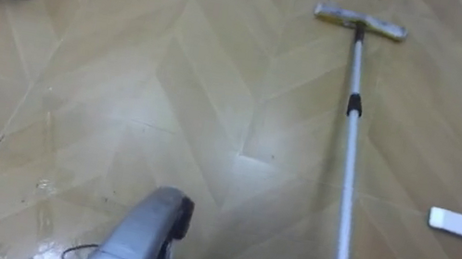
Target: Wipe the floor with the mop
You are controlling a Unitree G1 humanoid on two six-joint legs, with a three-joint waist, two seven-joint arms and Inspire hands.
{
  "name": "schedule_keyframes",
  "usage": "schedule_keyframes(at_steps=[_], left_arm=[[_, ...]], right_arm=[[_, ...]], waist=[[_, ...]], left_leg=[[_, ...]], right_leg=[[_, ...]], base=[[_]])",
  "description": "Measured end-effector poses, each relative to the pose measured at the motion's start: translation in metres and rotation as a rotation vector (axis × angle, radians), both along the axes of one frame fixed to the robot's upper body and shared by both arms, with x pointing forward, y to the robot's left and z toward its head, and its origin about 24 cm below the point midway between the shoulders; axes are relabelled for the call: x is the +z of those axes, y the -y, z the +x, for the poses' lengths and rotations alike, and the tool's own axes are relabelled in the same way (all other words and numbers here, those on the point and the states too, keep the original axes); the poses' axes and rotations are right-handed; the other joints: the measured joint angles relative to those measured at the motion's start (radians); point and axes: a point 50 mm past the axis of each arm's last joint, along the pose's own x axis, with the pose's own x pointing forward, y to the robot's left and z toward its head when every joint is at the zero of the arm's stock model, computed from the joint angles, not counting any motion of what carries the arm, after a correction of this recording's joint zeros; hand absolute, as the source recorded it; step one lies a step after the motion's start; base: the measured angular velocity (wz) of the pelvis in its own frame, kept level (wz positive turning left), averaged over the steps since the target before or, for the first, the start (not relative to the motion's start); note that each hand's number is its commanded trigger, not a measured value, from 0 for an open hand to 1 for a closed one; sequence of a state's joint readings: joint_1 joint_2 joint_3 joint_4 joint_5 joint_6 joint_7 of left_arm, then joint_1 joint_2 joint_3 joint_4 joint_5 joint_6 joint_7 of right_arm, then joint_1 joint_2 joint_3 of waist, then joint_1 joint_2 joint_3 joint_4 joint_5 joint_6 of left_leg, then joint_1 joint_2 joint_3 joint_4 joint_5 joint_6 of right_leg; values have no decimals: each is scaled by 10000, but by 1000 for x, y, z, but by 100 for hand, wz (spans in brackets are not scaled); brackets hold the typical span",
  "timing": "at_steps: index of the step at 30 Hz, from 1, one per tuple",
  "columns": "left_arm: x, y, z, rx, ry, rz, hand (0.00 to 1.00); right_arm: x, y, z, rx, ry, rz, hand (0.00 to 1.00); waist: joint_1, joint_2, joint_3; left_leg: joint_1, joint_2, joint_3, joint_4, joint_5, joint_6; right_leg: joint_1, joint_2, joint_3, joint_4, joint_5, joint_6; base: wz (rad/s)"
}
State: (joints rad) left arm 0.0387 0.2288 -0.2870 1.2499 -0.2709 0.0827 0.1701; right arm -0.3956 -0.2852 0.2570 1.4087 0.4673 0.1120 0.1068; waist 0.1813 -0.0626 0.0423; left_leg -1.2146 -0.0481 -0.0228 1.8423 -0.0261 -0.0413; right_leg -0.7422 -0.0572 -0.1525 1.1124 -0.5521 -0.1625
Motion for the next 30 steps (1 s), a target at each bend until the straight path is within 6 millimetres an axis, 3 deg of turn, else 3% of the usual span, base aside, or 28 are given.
schedule_keyframes(at_steps=[1, 2, 3, 4, 5, 6, 7, 8, 9, 10, 11, 13, 16, 18, 20, 21, 22, 23, 24, 26, 27, 28, 29, 30], left_arm=[[0, 1, 3, -242, 29, -194, 0], [0, 2, 4, -315, 52, -293, 0], [0, 3, 7, -573, 90, -489, 0], [0, 4, 8, -911, 47, -615, 0], [1, 4, 9, -1020, 27, -694, 0], [0, 5, 7, -1177, -210, -817, 0], [-1, 3, 3, -1177, -540, -821, 0], [-1, 2, 3, -1127, -614, -805, 0], [0, 2, 7, -1033, -603, -782, 0], [-1, 5, 10, -734, -555, -871, 0], [-1, 8, 15, -740, -486, -902, 0], [0, 12, 23, -659, -167, -895, 0], [2, 18, 36, -750, 417, -845, 0], [2, 23, 39, -800, 654, -915, 0], [0, 23, 31, -714, 449, -929, 0], [-2, 23, 21, -616, 222, -921, 0], [-3, 20, 12, -390, -3, -861, 0], [-3, 18, 8, -254, -132, -779, 0], [-4, 14, 1, 9, -419, -656, 0], [-3, 12, 1, 64, -497, -566, 0], [-2, 11, 5, 107, -311, -546, 0], [-1, 9, 7, 112, -175, -487, 0], [0, 8, 9, 80, -128, -431, 0], [2, 2, 12, 152, 0, -309, 0]], right_arm=[[5, 0, 9, -62, 201, 176, 100], [6, 1, 10, -126, 171, 229, 100], [6, 6, 7, -227, 89, 264, 100], [4, 12, -1, -195, -83, 222, 100], [1, 15, -9, -175, -290, 168, 100], [-5, 23, -28, -231, -727, 94, 100], [-12, 31, -55, -384, -1352, 54, 100], [-16, 34, -69, -538, -1664, 45, 100], [-21, 41, -96, -812, -2383, -15, 100], [-22, 51, -122, -975, -3180, -241, 100], [-24, 52, -136, -1061, -3621, -333, 100], [-30, 48, -174, -1181, -4642, -369, 100], [-39, 28, -185, -1264, -4883, -45, 100], [-42, 20, -186, -1415, -4891, 75, 100], [-45, 13, -185, -1428, -4922, 37, 100], [-45, 12, -184, -1336, -4939, -8, 100], [-45, 12, -176, -1113, -4935, -70, 100], [-44, 12, -170, -973, -4923, -110, 100], [-42, 15, -159, -743, -4947, -250, 100], [-35, 25, -138, -608, -4768, -660, 100], [-29, 33, -122, -575, -4465, -932, 100], [-22, 41, -103, -549, -4014, -1178, 100], [-18, 44, -93, -495, -3744, -1273, 100], [-9, 48, -71, -393, -3218, -1374, 100]], waist=[[21, -84, 44], [38, -105, 58], [57, -102, 48], [59, -23, -11], [51, 72, -58], [-12, 342, -171], [-88, 524, -304], [-133, 562, -335], [-384, 595, -396], [-674, 817, -413], [-782, 918, -423], [-992, 1232, -487], [-1603, 1611, -376], [-1549, 1714, -329], [-1406, 1670, -294], [-1234, 1650, -290], [-1119, 1549, -252], [-1088, 1460, -202], [-1105, 1367, -154], [-1114, 1371, -170], [-996, 1272, -145], [-921, 1178, -191], [-886, 1100, -188], [-678, 820, -162]], left_leg=[[-97, 55, 193, -79, -365, 80], [-66, 81, 298, -450, -496, 100], [239, 200, 599, -1975, -727, 204], [866, 206, 800, -4344, -935, 290], [1290, 191, 786, -5615, -1048, 333], [2237, 171, 764, -7857, -1252, 487], [3025, 150, 823, -9465, -1681, 756], [3279, 142, 1042, -9842, -2056, 1023], [3442, -63, 1237, -10126, -2284, 1408], [3462, -308, 1288, -9982, -2530, 1677], [3452, -416, 1317, -9839, -2690, 1790], [3555, -573, 1275, -9302, -3412, 2048], [3650, -745, 1036, -9185, -3814, 2182], [3760, -750, 996, -9222, -3868, 2204], [4050, -833, 693, -9331, -3892, 2157], [4361, -940, 210, -9568, -4013, 1952], [4685, -1037, -161, -9753, -4076, 1839], [4838, -1077, -292, -9754, -4114, 1765], [4956, -1095, -458, -9415, -4224, 1553], [4944, -1009, -542, -8607, -4343, 1272], [4885, -888, -478, -8055, -4357, 1192], [4758, -773, -400, -7541, -4329, 1062], [4660, -673, -297, -7209, -4232, 896], [4239, -359, 35, -6213, -3759, 294]], right_leg=[[-4, 4, 99, 10, -78, 52], [-6, 3, 160, -4, -119, 137], [23, 9, 235, -123, -181, 395], [115, 7, 232, -407, -176, 558], [200, 53, 223, -589, -148, 611], [537, 85, 73, -1003, -148, 734], [889, 73, 16, -1376, -203, 862], [1048, 6, 10, -1536, -140, 933], [1185, -207, 155, -1537, -96, 956], [787, -408, 435, -548, 220, 1220], [431, -496, 610, 195, 618, 1316], [-802, -352, 1265, 2455, 2503, 1707], [-1845, -117, 1690, 3082, 2471, 1927], [-2262, -69, 1839, 2367, 2221, 1961], [-2326, -106, 1893, 899, 2024, 1960], [-2229, -111, 1729, -478, 1974, 1923], [-1947, -98, 1524, -1828, 2077, 1799], [-1781, -89, 1461, -2362, 2169, 1714], [-1444, -92, 1287, -2583, 2345, 1639], [-1083, -485, 592, -2299, 2184, 1419], [-956, -581, 299, -1984, 1882, 1294], [-878, -629, 117, -1705, 1563, 1205], [-866, -610, 63, -1572, 1411, 1182], [-870, -473, 105, -1257, 1078, 1131]], base=[[6], [10], [20], [20], [17], [20], [25], [44], [66], [75], [58], [10], [7], [-27], [-65], [-77], [-78], [-63], [-22], [12], [34], [39], [35], [4]])
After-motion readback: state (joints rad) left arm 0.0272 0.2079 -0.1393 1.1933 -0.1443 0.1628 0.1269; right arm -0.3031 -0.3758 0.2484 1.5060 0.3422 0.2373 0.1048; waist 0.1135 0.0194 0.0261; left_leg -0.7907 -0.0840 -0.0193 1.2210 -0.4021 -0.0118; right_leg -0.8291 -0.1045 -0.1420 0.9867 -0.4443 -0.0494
